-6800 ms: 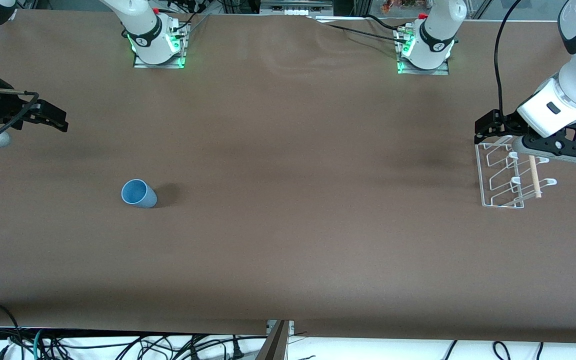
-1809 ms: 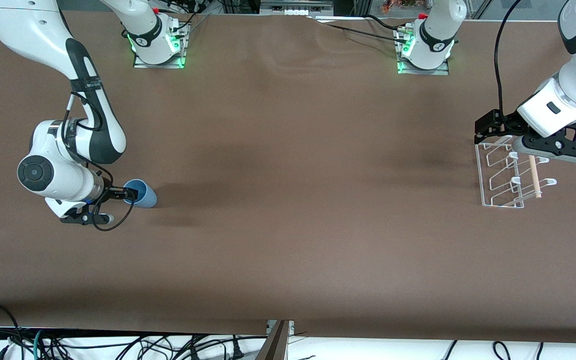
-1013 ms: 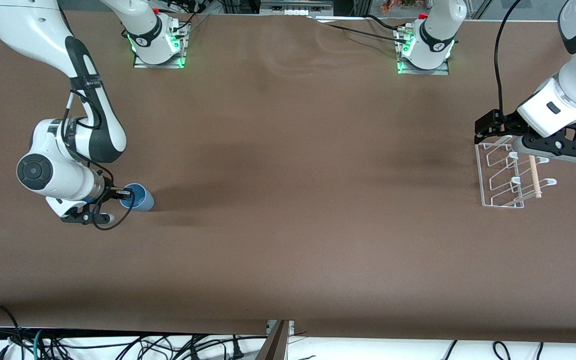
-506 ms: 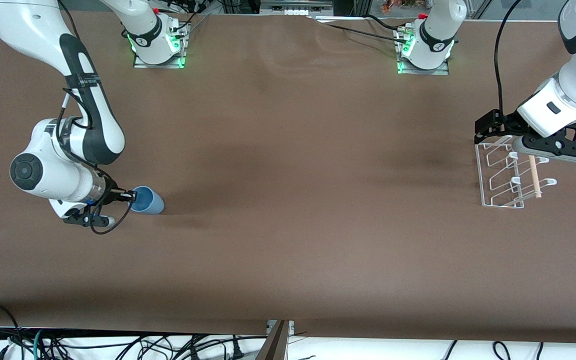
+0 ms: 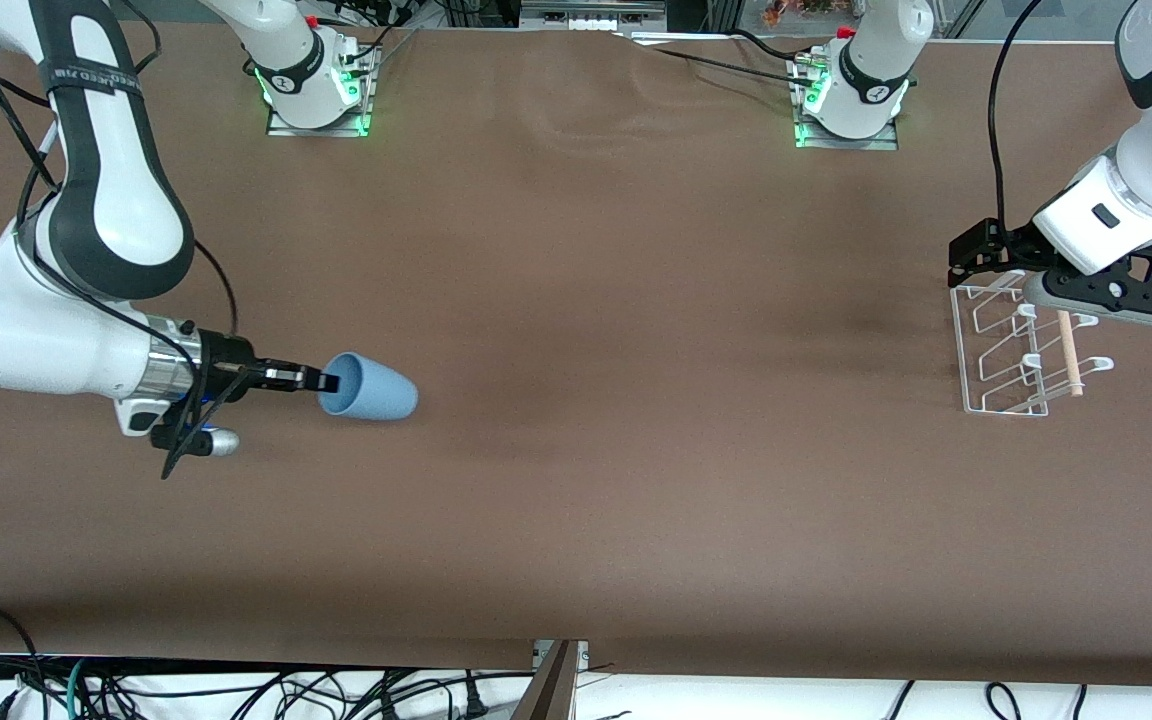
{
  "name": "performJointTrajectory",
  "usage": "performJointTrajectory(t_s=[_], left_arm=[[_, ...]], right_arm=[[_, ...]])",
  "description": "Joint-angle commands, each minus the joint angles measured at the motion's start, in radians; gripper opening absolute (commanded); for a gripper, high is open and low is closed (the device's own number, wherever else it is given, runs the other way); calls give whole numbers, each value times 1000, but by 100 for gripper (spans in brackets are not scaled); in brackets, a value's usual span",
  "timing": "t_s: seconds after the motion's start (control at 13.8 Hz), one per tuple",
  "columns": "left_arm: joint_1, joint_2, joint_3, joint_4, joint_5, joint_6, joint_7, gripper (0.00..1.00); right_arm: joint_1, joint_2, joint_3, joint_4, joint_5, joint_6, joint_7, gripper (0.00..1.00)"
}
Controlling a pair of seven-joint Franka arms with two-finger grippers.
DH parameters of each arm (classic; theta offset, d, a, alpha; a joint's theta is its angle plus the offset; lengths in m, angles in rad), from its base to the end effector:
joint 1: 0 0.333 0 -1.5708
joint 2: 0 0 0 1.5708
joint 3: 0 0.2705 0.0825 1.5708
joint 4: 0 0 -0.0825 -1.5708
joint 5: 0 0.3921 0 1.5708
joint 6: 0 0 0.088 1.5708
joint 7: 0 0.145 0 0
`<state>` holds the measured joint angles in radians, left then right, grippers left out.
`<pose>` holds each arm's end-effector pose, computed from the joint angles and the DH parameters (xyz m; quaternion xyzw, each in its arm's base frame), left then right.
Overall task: Transfer cup to left arm and place on rack
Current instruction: 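Lift the cup with the right gripper while the left gripper approaches, then grasp the cup's base with the left gripper beside the right gripper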
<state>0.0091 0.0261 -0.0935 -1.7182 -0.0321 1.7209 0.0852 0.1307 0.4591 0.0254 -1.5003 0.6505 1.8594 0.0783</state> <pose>0.5722 -0.0523 0.4679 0.9964 -0.0821 -0.0116 0.0171 0.6514 0.1706 0.3361 -0.9480 0.0703 0.0830 0.2991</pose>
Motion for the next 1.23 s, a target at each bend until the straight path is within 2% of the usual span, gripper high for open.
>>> performJointTrajectory(t_s=[0.0, 0.14, 0.36, 0.65, 0.87, 1.01, 1.16], left_arm=[[-18, 26, -29, 22, 12, -23, -12, 100], [-23, 35, -63, 29, 12, -24, -16, 100], [-29, 75, -72, 83, 11, -26, 10, 100], [-38, 89, -84, 89, -61, -24, 226, 100], [-40, 90, -84, 98, -215, -17, 379, 100], [-53, 92, -98, 111, -259, -9, 486, 100], [-73, 100, -100, 111, -380, -1, 524, 100]], right_arm=[[12, 29, 40, 19, 166, -2, 14, 0], [38, 39, 48, 20, 305, 12, 8, 0], [82, 56, 50, 52, 438, 35, 3, 0], [164, 130, 50, 167, 481, 73, 15, 0], [201, 148, 50, 173, 554, 122, 2, 0], [222, 171, 50, 202, 590, 122, -2, 0], [245, 188, 50, 232, 618, 124, 1, 0]])
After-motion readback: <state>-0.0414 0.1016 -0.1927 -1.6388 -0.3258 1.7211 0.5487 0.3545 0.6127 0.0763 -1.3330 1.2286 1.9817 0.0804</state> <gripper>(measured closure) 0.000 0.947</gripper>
